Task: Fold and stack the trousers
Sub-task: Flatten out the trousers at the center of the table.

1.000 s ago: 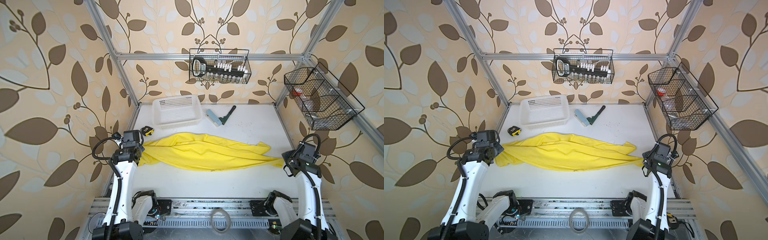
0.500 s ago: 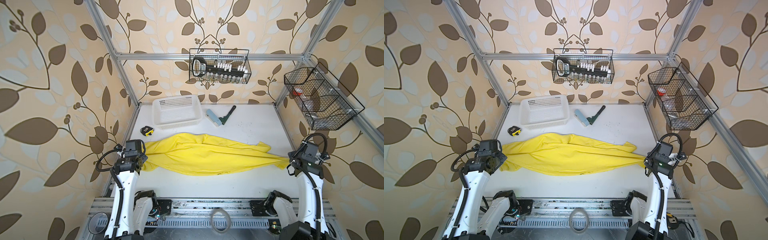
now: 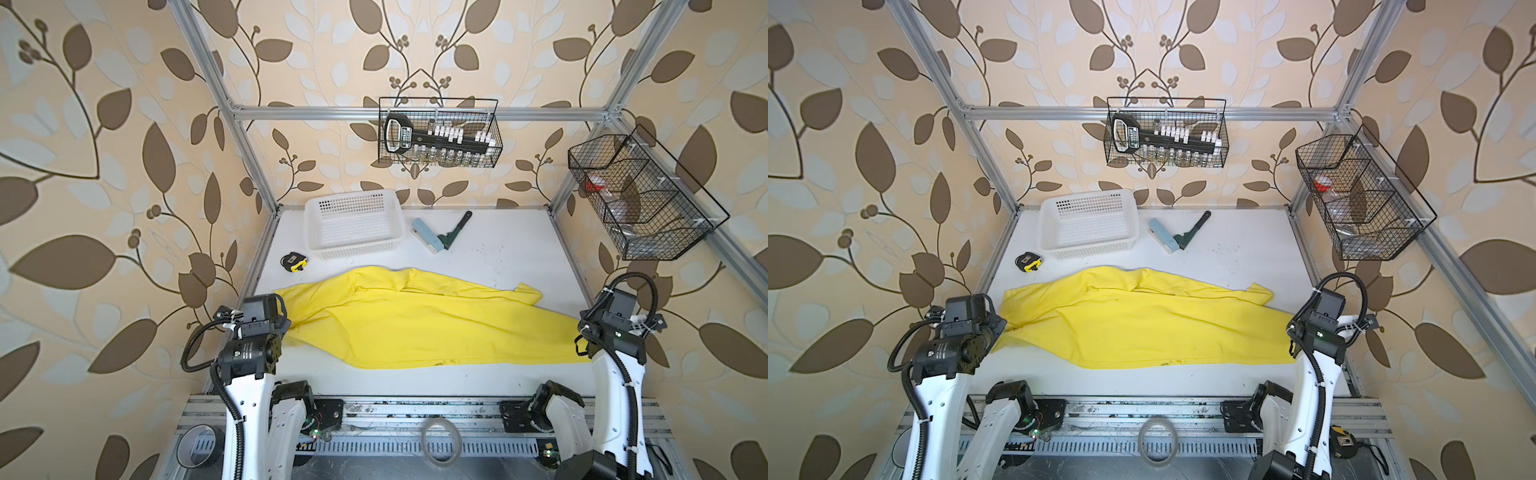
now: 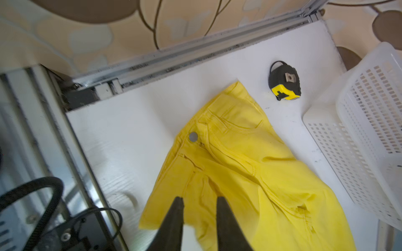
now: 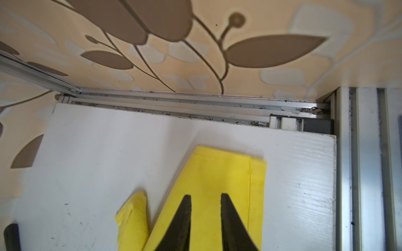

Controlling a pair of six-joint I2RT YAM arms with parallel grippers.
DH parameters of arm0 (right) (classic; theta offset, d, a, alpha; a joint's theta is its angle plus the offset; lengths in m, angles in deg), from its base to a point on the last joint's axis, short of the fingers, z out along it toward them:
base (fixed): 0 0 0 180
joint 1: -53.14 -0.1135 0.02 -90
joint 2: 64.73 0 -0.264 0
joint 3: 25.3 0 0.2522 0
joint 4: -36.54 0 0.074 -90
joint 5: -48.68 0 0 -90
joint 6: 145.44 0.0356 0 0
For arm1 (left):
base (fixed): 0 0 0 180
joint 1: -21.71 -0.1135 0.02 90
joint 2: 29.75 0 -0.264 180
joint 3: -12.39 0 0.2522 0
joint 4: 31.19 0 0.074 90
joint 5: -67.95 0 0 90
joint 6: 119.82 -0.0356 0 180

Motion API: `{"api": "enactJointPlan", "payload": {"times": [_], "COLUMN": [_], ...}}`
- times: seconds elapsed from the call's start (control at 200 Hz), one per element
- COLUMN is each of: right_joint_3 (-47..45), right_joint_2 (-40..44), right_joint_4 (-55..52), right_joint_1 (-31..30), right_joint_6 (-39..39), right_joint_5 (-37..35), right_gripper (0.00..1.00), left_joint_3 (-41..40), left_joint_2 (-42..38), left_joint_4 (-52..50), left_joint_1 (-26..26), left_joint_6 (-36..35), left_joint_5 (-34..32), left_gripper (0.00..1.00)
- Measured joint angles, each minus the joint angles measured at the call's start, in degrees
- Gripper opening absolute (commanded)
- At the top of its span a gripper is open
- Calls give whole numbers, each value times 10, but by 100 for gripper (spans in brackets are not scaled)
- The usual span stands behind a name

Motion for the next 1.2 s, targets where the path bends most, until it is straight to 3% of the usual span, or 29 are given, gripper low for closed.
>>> {"api": "enactJointPlan", "payload": {"times": [0.16,0.29,0.425,0.48,0.635,0.8,0.915,1.199], "right_joint_3": [0,0,5,6,4,-31,-79,-159], "right_joint_2": [13,13,-2,-12,-57,-93,-100,-90], "right_joint_4": [-2,22,52,67,87,106,114,94], "right_joint_1": [-13,-48,-177,-243,-410,-542,-568,-564], "right_joint_6": [5,-12,-34,-45,-45,-21,3,44], "right_joint_5": [8,55,64,64,66,65,74,81], "right_gripper": [46,56,66,74,75,75,74,74], "left_joint_3": [16,16,10,-1,-52,-89,-104,-127], "left_joint_2": [-16,-6,51,85,155,206,251,332], "left_joint_4": [1,26,73,97,149,204,241,301], "left_joint_1": [0,0,0,0,35,103,127,131], "left_joint_6": [22,10,-8,-14,-24,-20,-17,-15], "left_joint_5": [-20,1,78,114,191,225,233,237], "left_gripper": [51,54,57,59,66,66,65,60]}}
